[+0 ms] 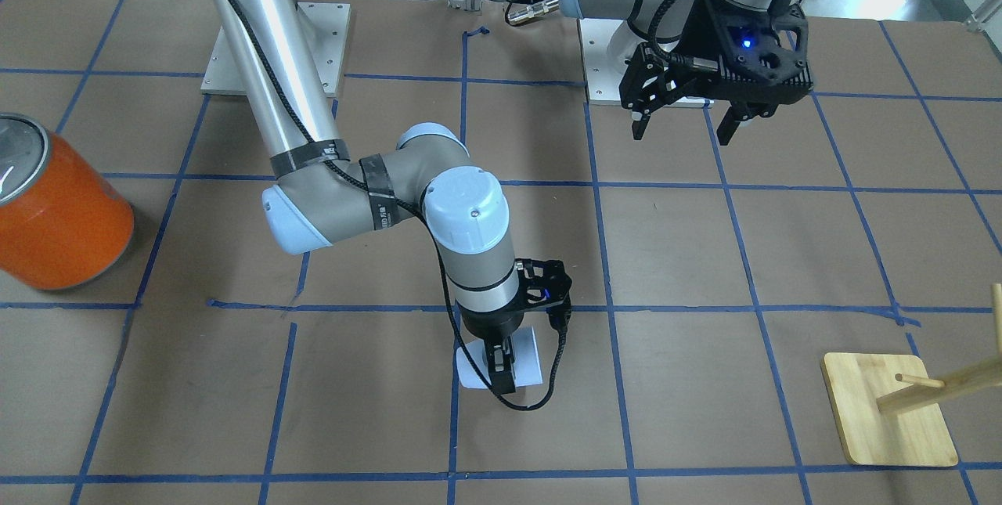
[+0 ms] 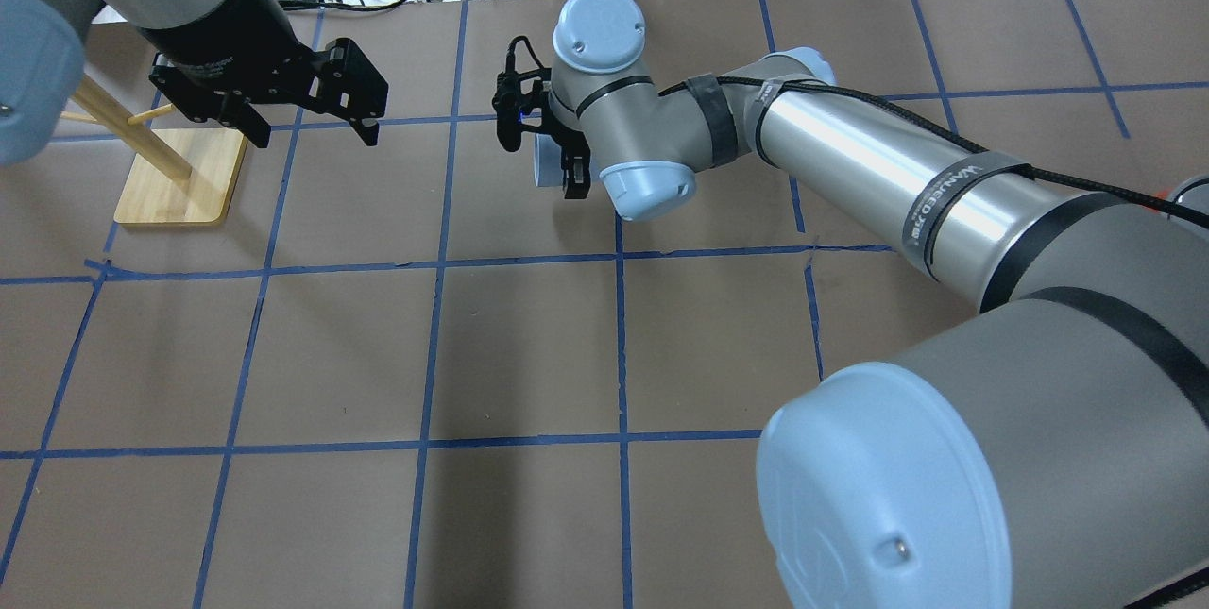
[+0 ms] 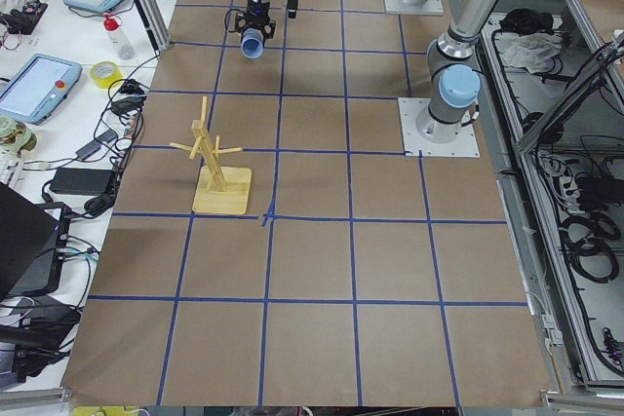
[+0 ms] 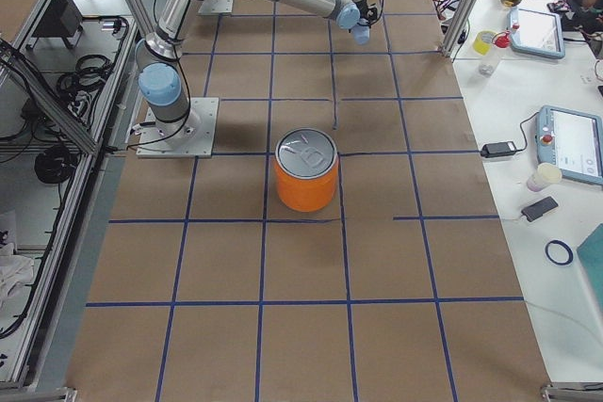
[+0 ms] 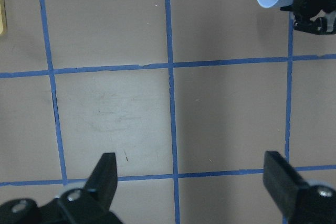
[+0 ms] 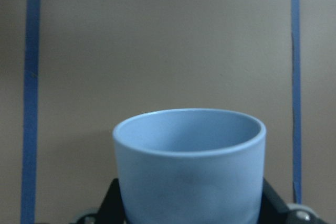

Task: Flip cup
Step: 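Carry the cup with the right gripper toward the left arm and tip it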

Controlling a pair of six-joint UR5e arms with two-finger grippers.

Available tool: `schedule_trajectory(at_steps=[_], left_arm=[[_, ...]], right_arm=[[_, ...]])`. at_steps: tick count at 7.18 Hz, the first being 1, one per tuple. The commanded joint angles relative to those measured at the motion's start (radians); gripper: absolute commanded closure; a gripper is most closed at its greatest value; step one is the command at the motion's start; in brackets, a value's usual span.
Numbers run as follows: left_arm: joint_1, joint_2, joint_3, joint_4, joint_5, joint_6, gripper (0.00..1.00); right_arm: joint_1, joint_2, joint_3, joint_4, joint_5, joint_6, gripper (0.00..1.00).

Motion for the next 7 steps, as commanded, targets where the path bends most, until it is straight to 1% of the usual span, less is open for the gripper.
schedule_trajectory(at_steps=[1,2,3,5,6,7], left_arm=[[0.000,0.000,0.000,0.000,0.000,0.000,0.00],[0.000,0.000,0.000,0.000,0.000,0.000,0.00],[0.000,0.000,0.000,0.000,0.000,0.000,0.00],[0.000,0.000,0.002,0.000,0.000,0.000,0.00],[0.000,0.000,0.000,0.000,0.000,0.000,0.00],[0.000,0.000,0.000,0.000,0.000,0.000,0.00]], right_arm=[[0.029,0.005,0.006,0.023,-0.002,-0.021,0.33],[0.027,0.018,0.009,0.024,0.006,-0.015,0.13],[0.024,0.003,0.014,0.094,0.009,-0.008,0.00],[0.013,-0.020,0.000,0.122,0.012,-0.001,0.00],[0.001,-0.081,0.009,0.127,0.012,0.040,0.00],[-0.028,-0.142,0.016,0.126,0.005,0.127,0.00]])
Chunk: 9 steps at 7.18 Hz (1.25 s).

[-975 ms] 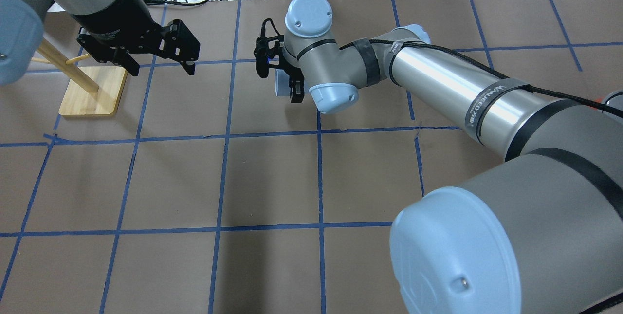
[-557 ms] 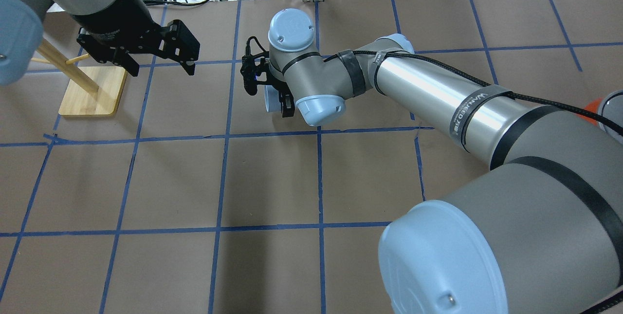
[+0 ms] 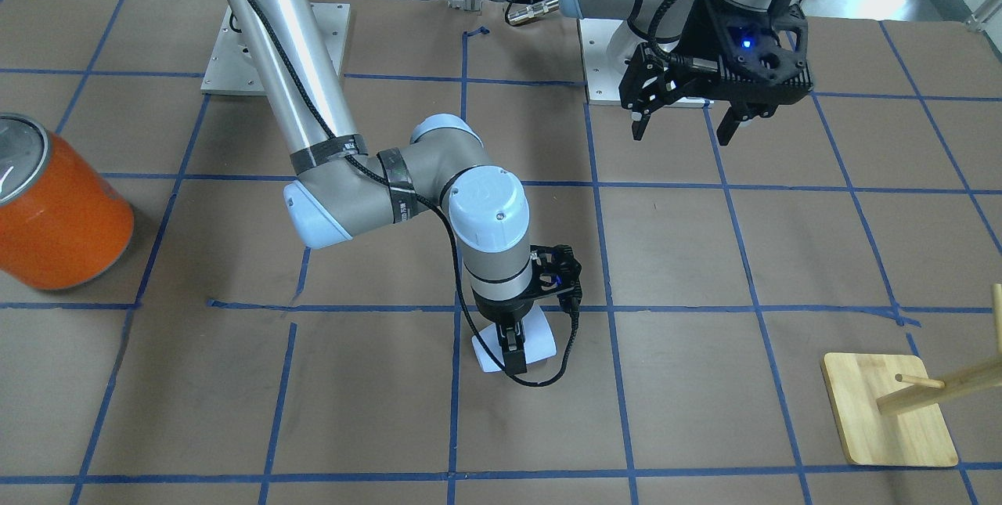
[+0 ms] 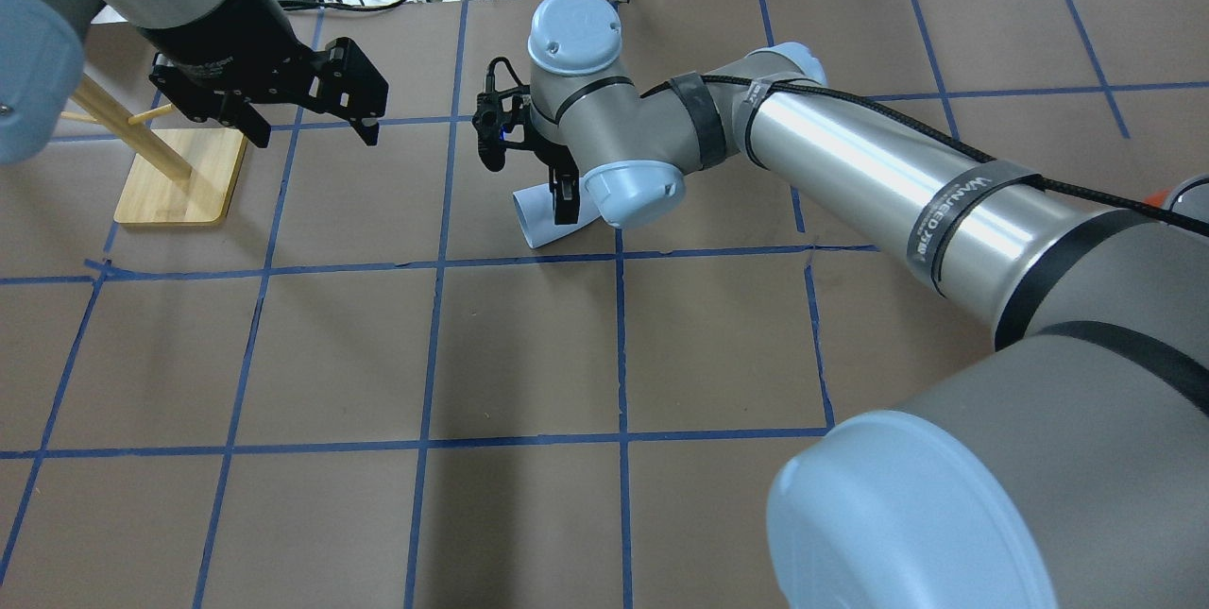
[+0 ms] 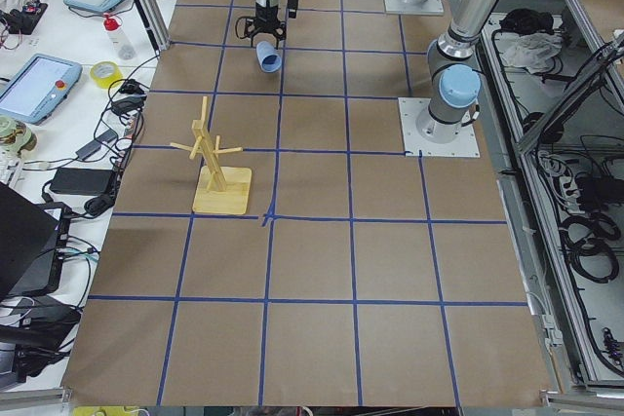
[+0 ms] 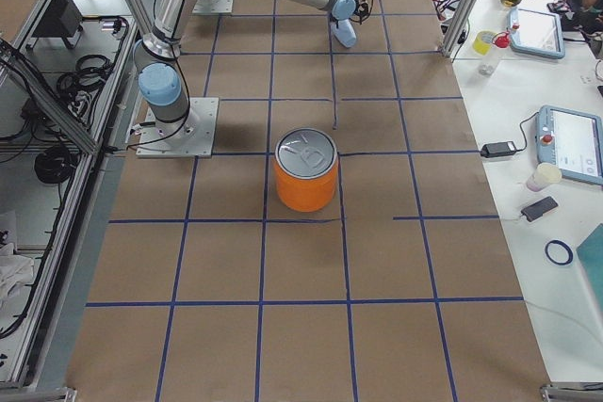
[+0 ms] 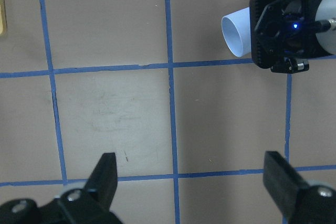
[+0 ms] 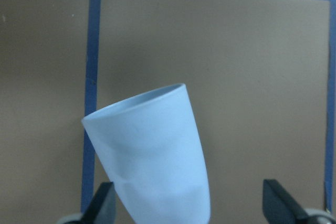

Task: Flip cup
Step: 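Carry the cup with the right gripper toward the left arm and tip it, then release the cup on its side and raise the right gripper away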

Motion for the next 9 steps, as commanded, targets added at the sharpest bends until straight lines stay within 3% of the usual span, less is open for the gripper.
schedule_trajectory(at_steps=[1,3,4,6,7,9], left_arm=[[0.000,0.000,0.000,0.003,-0.003,0.000,0.00],[0.009,0.003,0.003,0.009,-0.020,-0.001,0.00],[0.015,0.003,0.001,0.011,-0.108,0.000,0.00],[0.034,-0.021,-0.013,0.023,-0.175,0.015,0.00],[0.078,-0.053,-0.045,0.088,-0.324,0.015,0.00],[0.146,-0.148,-0.106,0.301,-0.466,0.014,0.00]], right_arm=[[-0.071,-0.120,0.008,0.007,-0.010,0.154,0.00],[-0.160,-0.263,0.010,0.161,-0.024,0.256,0.00],[-0.222,-0.351,0.010,0.243,-0.025,0.265,0.00],[-0.337,-0.467,0.021,0.441,-0.025,0.442,0.00],[-0.344,-0.514,0.033,0.493,-0.039,0.538,0.00],[-0.352,-0.564,0.060,0.495,-0.077,0.888,0.00]])
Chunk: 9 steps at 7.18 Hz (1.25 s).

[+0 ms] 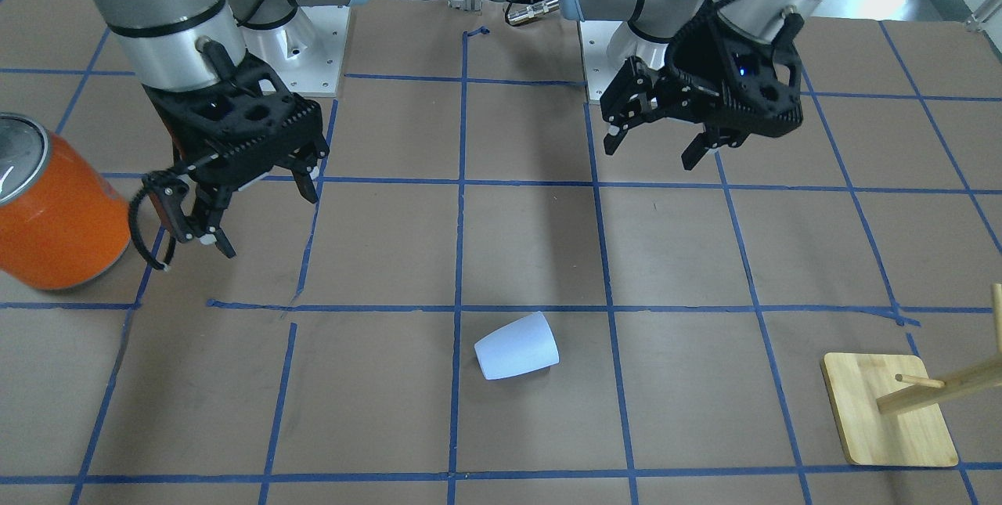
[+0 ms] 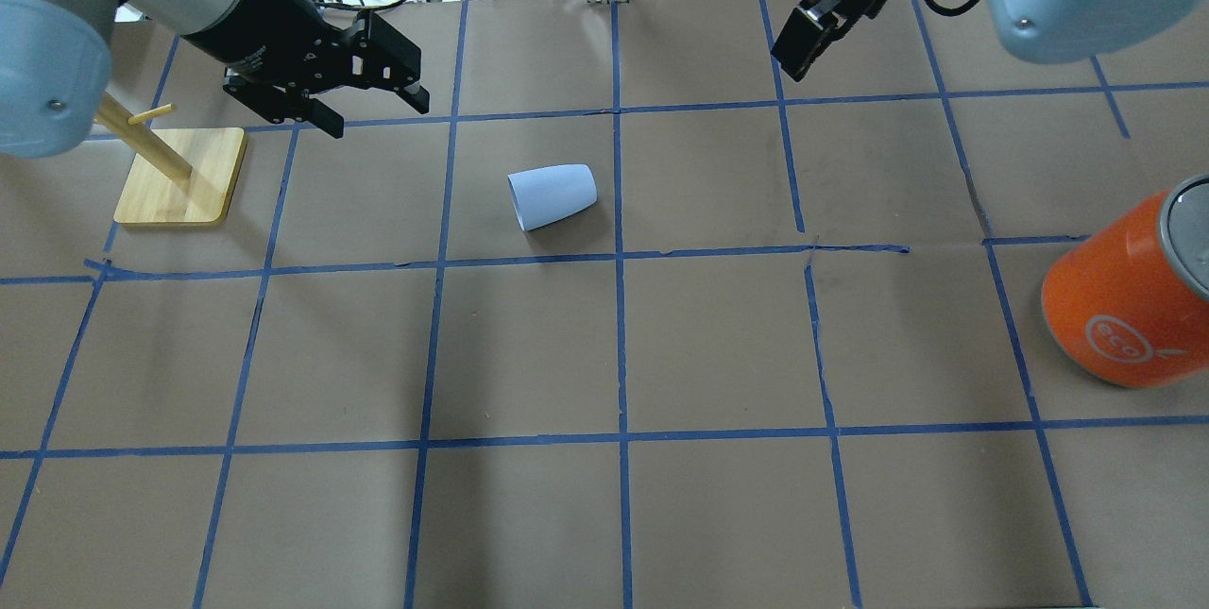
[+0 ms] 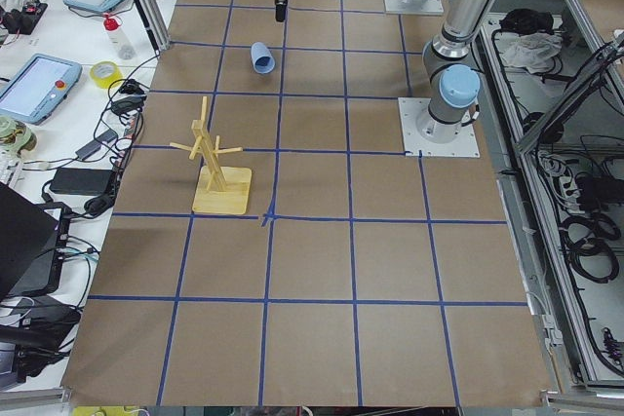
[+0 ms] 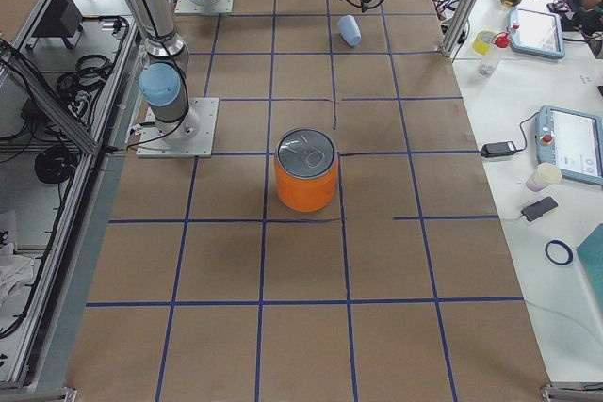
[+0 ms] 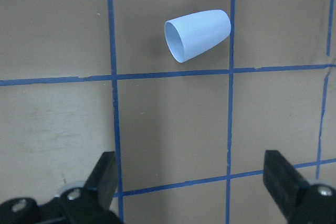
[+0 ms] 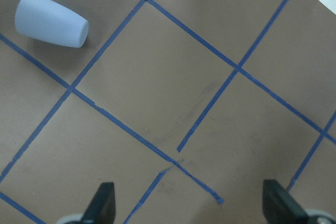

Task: Flip cup
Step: 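Release the cup on its side and raise the right gripper away, then reach the left gripper to the cup's open end and grasp its rim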

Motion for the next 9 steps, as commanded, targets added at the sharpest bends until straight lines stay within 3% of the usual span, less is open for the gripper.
schedule_trajectory(at_steps=[1,2,3,4,6,9], left_arm=[[0.050,-0.115,-0.037,0.154,-0.128,-0.002,0.00],[0.064,-0.173,-0.040,0.192,-0.164,-0.011,0.00],[0.086,-0.228,-0.040,0.204,-0.284,-0.003,0.00],[0.107,-0.261,-0.055,0.204,-0.311,-0.005,0.00],[0.116,-0.311,-0.208,0.423,-0.424,-0.005,0.00],[0.113,-0.391,-0.222,0.510,-0.530,-0.014,0.00]], right_arm=[[-0.003,-0.040,0.014,0.027,-0.016,0.290,0.00],[0.000,-0.068,0.018,0.056,-0.028,0.342,0.00],[0.000,-0.100,0.020,0.132,-0.027,0.496,0.00],[0.002,-0.105,0.026,0.137,-0.027,0.572,0.00],[0.000,-0.105,0.026,0.134,-0.027,0.575,0.00],[0.000,-0.108,0.052,0.119,-0.027,0.575,0.00]])
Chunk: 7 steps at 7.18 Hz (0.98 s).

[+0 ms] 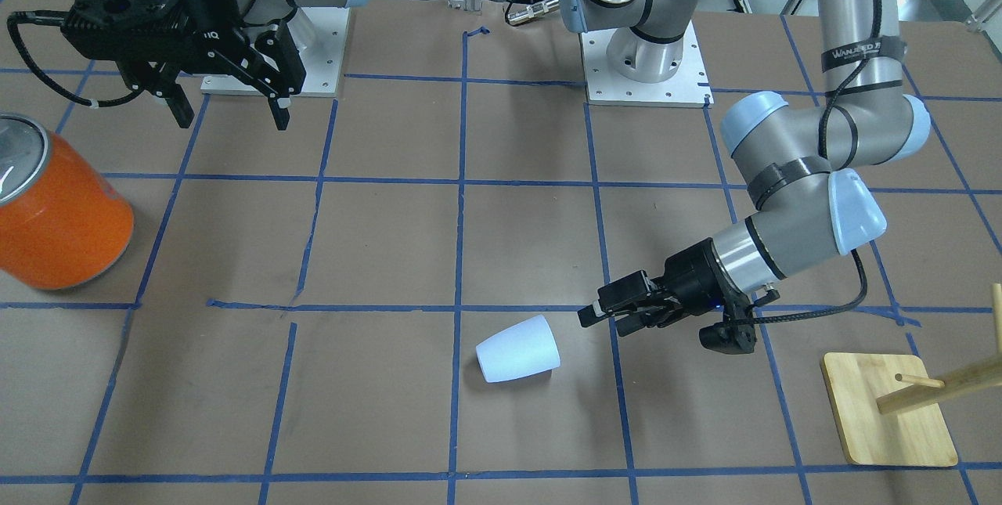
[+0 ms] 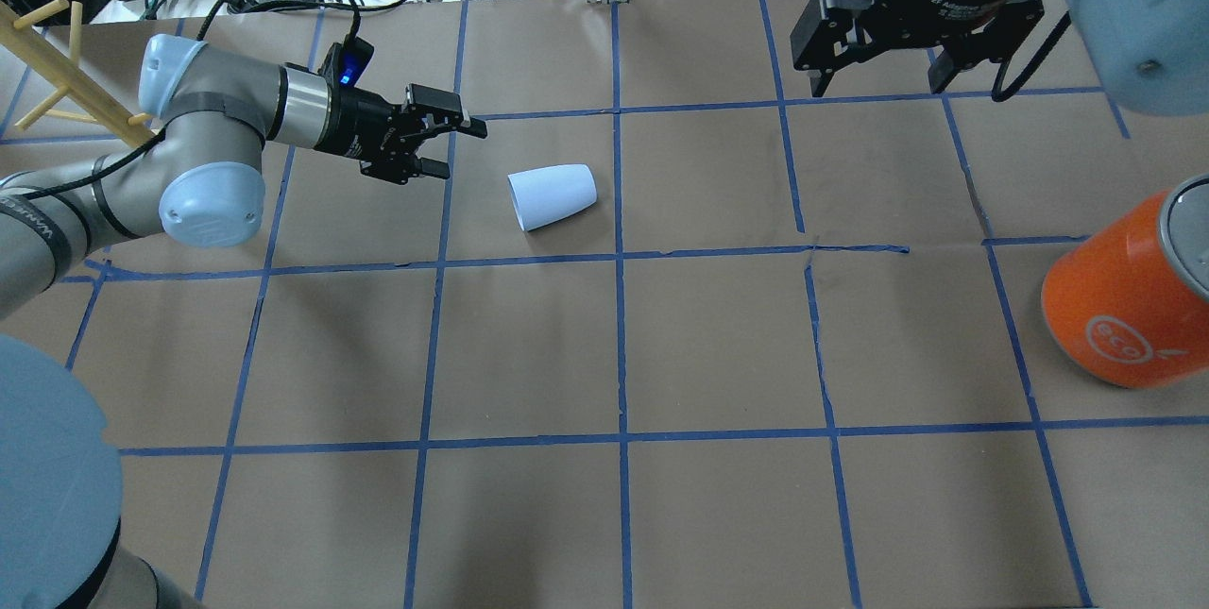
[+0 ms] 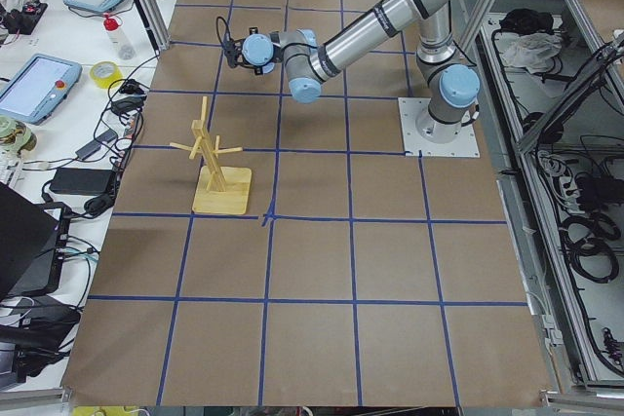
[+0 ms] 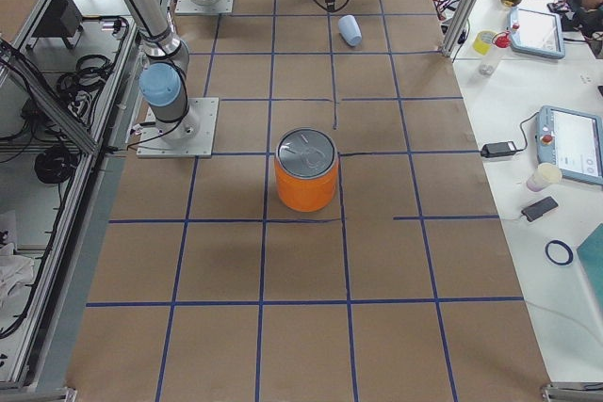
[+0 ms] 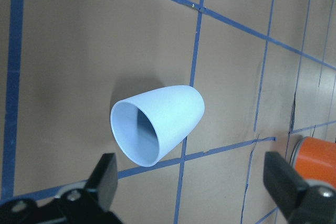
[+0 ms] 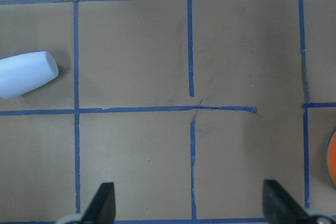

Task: Flip cup
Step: 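Reach the left gripper to the cup's open end and grasp its rim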

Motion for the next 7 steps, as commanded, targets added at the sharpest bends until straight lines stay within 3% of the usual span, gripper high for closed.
schedule_trajectory(at_steps=[1,3,7], left_arm=[[-0.010,-0.040,-0.025,0.050,-0.058,-0.005,0.00],[-0.010,-0.072,-0.066,0.148,-0.093,-0.005,0.00],[-0.052,-0.116,-0.060,0.162,-0.096,-0.084,0.00]], right_arm=[[0.000,-0.005,0.007,-0.002,0.000,0.001,0.00],[0.000,-0.005,0.007,-0.002,0.002,0.001,0.00],[0.000,-0.005,0.007,-0.002,0.000,0.001,0.00]])
